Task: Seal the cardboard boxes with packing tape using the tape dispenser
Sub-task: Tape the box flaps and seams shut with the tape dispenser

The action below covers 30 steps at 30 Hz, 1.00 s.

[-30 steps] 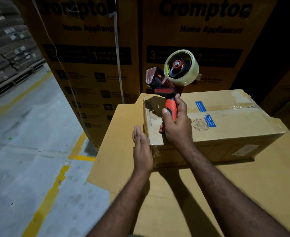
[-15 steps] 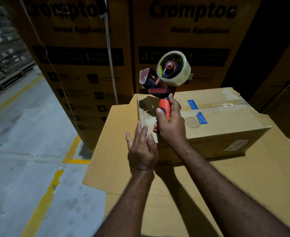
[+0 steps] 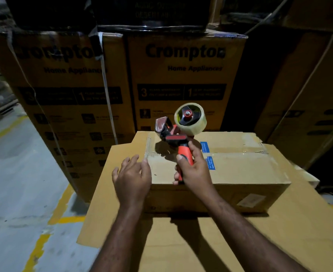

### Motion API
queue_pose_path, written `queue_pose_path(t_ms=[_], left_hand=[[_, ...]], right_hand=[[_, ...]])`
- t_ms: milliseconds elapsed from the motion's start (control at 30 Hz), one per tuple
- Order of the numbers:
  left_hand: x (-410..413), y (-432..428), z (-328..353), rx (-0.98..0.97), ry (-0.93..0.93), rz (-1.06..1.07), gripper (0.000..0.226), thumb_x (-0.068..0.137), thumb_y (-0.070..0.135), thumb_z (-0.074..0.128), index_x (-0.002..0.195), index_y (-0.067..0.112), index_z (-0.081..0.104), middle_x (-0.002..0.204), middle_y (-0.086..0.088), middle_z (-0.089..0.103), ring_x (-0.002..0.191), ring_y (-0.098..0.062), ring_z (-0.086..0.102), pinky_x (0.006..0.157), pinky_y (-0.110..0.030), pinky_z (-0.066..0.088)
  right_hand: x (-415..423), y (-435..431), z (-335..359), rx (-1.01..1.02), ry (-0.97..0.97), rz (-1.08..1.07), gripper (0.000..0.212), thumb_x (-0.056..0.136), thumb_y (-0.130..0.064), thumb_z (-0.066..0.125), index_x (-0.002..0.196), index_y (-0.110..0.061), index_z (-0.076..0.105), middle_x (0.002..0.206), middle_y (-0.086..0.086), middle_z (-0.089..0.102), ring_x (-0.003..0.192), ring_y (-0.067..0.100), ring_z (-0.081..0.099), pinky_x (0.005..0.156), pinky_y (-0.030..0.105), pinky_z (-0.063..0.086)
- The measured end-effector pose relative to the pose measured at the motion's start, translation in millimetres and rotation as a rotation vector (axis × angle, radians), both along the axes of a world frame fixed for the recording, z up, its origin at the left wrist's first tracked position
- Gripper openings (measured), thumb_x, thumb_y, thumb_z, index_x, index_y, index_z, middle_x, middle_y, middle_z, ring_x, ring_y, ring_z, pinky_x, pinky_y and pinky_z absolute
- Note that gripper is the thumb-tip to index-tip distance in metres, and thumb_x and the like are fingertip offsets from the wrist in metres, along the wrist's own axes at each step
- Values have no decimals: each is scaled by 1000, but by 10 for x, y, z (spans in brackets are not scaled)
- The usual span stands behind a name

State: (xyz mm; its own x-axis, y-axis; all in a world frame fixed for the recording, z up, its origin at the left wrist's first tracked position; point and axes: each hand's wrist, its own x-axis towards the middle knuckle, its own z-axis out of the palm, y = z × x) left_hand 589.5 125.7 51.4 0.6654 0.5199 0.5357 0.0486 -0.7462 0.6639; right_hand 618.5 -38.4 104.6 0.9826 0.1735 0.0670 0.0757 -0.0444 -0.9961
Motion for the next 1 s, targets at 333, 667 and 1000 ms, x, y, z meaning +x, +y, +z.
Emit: queue_pose_path(t_ms=[333, 667, 1000], left_hand=[[611, -507, 1222, -1262, 411, -747, 82, 99, 70, 34, 123, -1, 67, 92, -15, 77, 86, -25, 72, 100, -54, 53], [1027, -2178, 1410, -1543, 733, -794, 19, 94, 32, 64, 88, 14, 66, 84, -1, 75, 95, -20, 70, 90, -50, 53], [1776, -3005, 1554, -881, 730, -801, 28, 91, -7, 56, 69, 9, 61, 63, -5, 62, 58, -15, 58, 59, -28, 47]], right_hand=[[-611, -826, 254, -499, -323, -230, 66, 99, -40, 57, 153, -51, 20, 116, -28, 48, 92, 1, 61, 75, 22, 56], [-743, -1841, 361, -700, -406, -595, 67, 98, -35, 59, 156, -40, 26, 142, 0, 57, 123, 22, 58, 91, 36, 55], [-219, -2834, 377, -703, -317, -554, 71, 99, -37, 58, 154, -48, 14, 132, 5, 62, 113, 23, 61, 79, 26, 45]])
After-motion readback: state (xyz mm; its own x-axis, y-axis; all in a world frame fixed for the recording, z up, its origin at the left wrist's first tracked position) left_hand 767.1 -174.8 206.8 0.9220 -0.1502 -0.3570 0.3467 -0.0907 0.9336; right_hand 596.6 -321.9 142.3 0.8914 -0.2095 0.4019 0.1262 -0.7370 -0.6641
